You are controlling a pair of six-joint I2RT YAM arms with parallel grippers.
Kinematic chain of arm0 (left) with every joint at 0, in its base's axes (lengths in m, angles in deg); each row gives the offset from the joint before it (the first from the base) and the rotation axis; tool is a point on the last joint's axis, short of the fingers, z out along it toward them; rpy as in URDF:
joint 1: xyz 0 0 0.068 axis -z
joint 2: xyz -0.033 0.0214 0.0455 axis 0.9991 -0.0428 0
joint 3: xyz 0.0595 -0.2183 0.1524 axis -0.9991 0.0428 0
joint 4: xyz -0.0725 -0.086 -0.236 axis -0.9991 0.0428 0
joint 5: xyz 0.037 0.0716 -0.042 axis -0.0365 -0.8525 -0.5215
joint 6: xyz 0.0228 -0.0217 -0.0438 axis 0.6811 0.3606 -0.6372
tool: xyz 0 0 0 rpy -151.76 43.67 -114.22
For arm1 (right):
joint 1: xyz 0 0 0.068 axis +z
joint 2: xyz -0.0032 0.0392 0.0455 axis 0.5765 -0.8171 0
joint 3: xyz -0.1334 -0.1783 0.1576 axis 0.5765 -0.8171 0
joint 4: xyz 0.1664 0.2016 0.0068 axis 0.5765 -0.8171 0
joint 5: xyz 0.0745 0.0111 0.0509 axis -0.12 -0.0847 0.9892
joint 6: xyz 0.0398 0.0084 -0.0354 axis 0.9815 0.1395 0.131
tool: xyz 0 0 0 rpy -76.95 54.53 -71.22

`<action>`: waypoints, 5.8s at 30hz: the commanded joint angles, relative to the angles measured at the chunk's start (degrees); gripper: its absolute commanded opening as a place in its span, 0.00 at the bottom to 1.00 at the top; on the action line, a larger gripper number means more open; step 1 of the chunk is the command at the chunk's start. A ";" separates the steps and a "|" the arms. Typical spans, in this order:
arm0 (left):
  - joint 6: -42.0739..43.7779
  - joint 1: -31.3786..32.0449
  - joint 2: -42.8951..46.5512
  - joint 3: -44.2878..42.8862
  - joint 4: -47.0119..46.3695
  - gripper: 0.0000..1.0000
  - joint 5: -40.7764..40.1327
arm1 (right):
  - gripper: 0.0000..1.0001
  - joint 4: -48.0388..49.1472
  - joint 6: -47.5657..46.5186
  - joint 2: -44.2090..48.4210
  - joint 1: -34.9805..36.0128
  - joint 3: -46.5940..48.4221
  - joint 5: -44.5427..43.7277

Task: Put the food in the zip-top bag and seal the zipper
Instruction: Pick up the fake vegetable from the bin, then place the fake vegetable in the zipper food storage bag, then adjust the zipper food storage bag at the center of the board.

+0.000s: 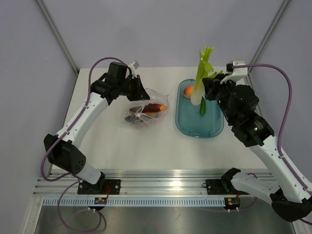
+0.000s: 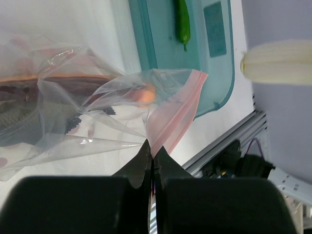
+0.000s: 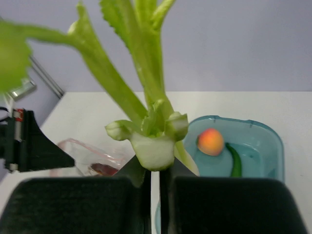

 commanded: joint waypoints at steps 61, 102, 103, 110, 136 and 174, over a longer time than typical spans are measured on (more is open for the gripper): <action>-12.03 4.33 -6.80 -14.11 -5.68 0.00 0.71 | 0.00 49.84 50.75 -10.56 1.34 -21.72 5.99; -13.17 3.98 -1.80 -10.68 -8.14 0.00 3.79 | 0.55 -11.14 38.28 -8.55 3.01 -3.09 7.05; -13.17 3.81 -1.62 -10.76 -8.05 0.00 3.79 | 0.61 -12.11 38.02 -8.02 3.01 -3.17 5.56; -13.87 3.37 -1.09 -10.59 -8.84 0.00 3.87 | 0.70 -9.84 43.19 0.68 3.01 -12.13 2.39; -14.66 3.19 0.14 -9.18 -10.16 0.00 5.46 | 0.65 4.57 48.03 -12.58 2.83 -12.85 7.57; -3.59 -8.94 1.72 -6.11 -2.34 0.00 4.40 | 0.00 -6.23 30.46 -32.80 5.38 11.95 21.12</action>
